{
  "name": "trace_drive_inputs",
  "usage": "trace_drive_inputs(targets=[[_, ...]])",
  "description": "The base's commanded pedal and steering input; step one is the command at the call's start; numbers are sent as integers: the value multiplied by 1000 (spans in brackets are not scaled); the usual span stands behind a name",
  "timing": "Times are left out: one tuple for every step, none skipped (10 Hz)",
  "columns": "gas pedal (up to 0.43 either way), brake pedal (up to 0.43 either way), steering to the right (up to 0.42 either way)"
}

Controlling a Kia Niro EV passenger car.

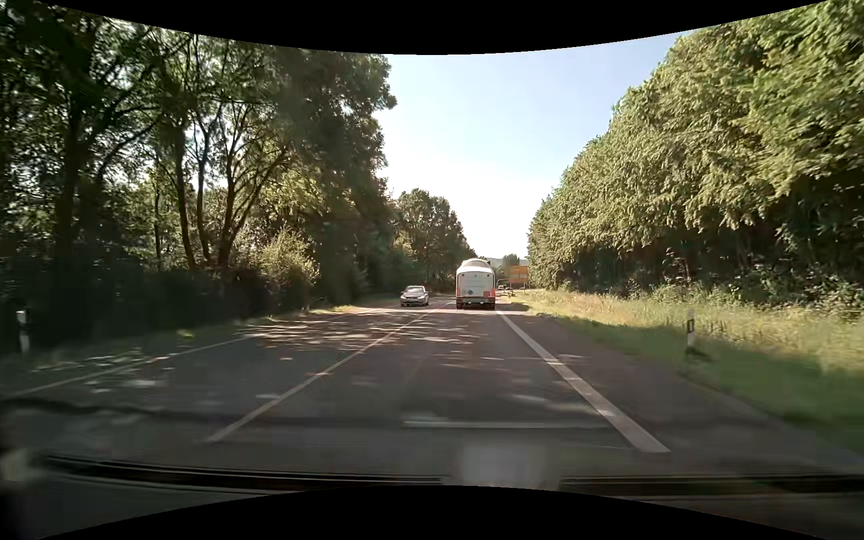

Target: Follow the waypoints while adhering to traffic rules and regulations

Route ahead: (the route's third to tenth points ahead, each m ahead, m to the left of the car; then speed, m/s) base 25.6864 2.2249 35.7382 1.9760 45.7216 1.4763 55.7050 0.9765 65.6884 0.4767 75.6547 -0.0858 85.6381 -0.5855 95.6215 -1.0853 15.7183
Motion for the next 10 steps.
trace_drive_inputs(targets=[[28, 6, 7], [28, 6, 8], [28, 6, 8], [28, 6, 8], [28, 6, 8], [28, 6, 8], [20, 6, 8], [20, 6, 8], [20, 6, 7], [20, 6, 7]])
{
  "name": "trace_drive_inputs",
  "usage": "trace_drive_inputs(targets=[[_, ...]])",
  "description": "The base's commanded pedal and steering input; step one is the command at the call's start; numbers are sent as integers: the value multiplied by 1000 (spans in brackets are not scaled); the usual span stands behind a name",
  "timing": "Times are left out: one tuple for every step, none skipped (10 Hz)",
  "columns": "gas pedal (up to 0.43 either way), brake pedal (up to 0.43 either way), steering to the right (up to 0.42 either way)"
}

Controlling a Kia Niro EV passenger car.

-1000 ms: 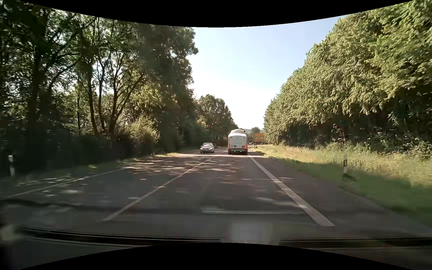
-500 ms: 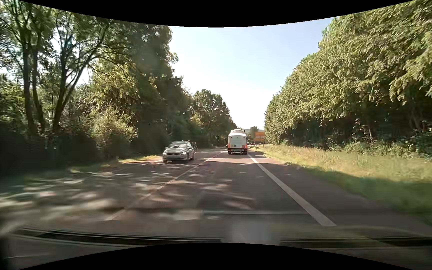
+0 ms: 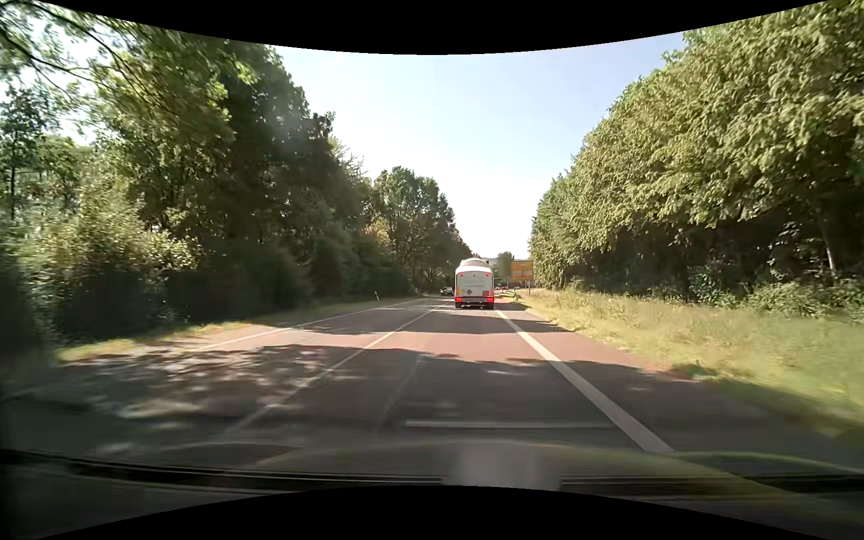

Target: Follow the waypoints while adhering to traffic rules and regulations

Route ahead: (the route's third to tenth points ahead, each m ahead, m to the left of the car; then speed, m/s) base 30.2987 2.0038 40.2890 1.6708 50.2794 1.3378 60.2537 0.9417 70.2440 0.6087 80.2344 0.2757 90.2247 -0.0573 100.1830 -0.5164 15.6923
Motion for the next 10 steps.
trace_drive_inputs(targets=[[20, 6, 7], [20, 6, 7], [8, 6, 7], [8, 6, 6], [8, 6, 6], [8, 6, 6], [8, 6, 6], [8, 6, 6], [8, 6, 6], [0, 6, 6]])
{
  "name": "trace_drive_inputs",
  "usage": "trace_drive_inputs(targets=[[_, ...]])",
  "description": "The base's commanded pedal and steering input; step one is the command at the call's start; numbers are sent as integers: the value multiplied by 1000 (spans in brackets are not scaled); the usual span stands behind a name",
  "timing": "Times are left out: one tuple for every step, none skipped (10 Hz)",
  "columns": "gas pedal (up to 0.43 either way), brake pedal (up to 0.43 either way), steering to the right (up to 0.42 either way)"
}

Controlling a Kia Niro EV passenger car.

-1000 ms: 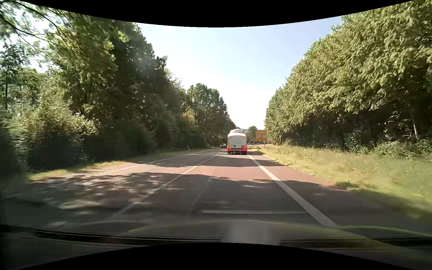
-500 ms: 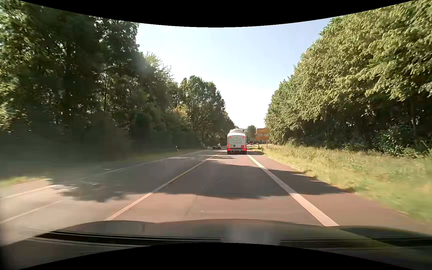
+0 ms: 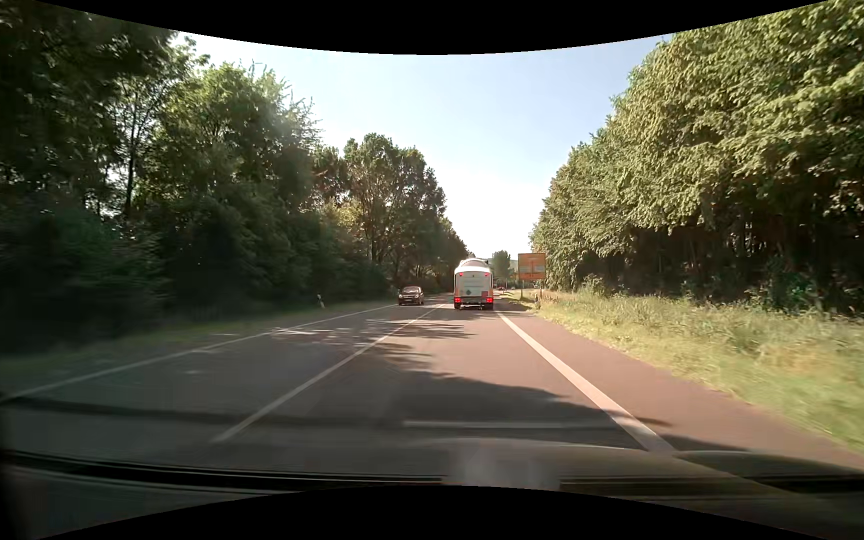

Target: Follow the waypoints while adhering to traffic rules and regulations

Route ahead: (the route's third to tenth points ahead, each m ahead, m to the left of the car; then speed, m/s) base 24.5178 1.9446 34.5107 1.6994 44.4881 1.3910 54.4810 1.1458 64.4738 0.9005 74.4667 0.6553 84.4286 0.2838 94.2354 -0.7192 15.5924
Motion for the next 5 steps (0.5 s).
trace_drive_inputs(targets=[[0, 6, 6], [0, 6, 6], [0, 6, 6], [0, 6, 6], [0, 6, 6]])
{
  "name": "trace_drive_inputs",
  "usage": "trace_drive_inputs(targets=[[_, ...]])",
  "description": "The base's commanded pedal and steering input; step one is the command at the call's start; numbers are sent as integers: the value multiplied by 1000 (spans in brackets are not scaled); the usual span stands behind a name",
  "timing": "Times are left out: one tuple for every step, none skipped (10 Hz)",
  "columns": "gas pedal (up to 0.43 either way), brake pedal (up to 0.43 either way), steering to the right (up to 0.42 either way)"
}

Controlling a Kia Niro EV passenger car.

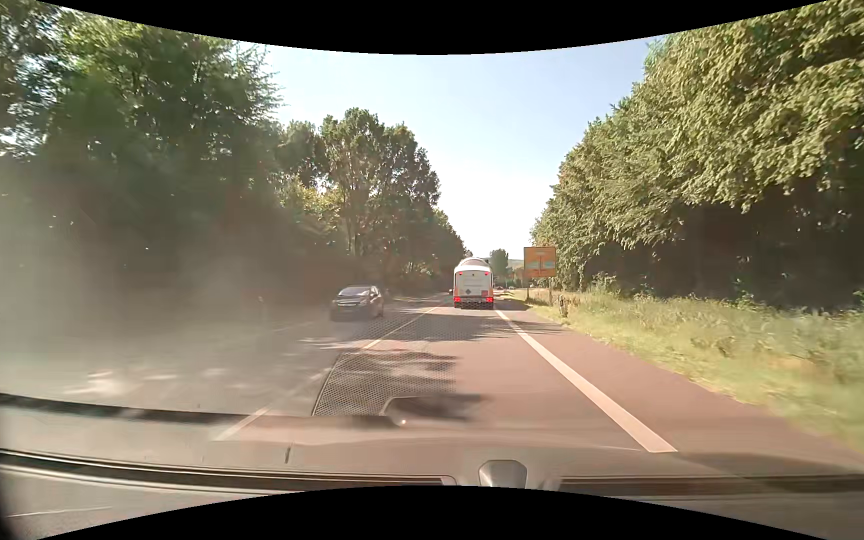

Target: Follow the waypoints while adhering to traffic rules and regulations

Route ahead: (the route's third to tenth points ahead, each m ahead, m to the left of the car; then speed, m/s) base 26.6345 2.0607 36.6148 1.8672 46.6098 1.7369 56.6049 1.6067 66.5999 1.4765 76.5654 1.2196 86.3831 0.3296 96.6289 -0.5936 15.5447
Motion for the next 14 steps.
trace_drive_inputs(targets=[[0, 6, 6], [0, 6, 6], [0, 6, 6], [0, 6, 6], [0, 6, 6], [0, 6, 6], [0, 6, 6], [0, 6, 6], [0, 6, 6], [0, 6, 6], [0, 6, 6], [0, 6, 6], [0, 12, 6], [0, 6, 6]])
